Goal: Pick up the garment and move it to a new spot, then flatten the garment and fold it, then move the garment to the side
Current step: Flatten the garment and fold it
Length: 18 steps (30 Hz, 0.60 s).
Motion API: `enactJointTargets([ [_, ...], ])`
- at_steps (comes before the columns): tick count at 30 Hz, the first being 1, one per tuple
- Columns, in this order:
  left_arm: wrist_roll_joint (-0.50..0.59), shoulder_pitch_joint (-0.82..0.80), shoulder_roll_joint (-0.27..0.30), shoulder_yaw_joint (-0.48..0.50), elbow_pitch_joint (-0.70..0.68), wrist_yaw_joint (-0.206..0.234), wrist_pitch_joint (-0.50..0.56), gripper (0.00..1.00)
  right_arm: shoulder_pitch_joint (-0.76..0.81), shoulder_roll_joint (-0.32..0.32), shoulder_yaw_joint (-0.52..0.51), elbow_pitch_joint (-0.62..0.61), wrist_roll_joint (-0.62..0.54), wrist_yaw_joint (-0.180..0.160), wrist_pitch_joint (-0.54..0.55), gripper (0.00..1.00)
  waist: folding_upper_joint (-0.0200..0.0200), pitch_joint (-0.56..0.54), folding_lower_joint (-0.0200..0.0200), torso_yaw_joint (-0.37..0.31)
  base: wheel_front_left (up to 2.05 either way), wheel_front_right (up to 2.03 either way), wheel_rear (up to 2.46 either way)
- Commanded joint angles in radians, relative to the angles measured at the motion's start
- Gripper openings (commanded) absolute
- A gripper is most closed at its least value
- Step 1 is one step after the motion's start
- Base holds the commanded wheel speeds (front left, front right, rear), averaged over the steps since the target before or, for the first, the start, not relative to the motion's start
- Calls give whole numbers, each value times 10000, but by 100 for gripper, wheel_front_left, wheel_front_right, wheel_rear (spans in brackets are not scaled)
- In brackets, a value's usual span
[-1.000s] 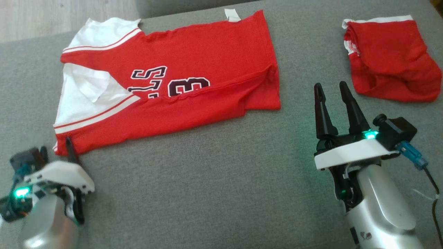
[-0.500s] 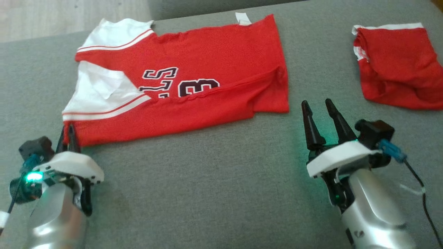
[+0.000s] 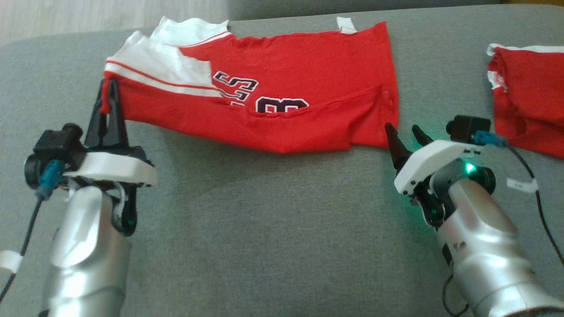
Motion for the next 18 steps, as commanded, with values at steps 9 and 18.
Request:
enactJointTargets([
  [9,332,168,-10,-128,-861,-123,-123,0,-1421,93,1075,1763,541,-9,502,68,-1,110,-1,428,0,0,0],
  [18,327,473,385,158,72,146,-123,0,-1879,93,1493,3040,-144,-9,-658,0,-1,-359,-1,99,0,0,0],
])
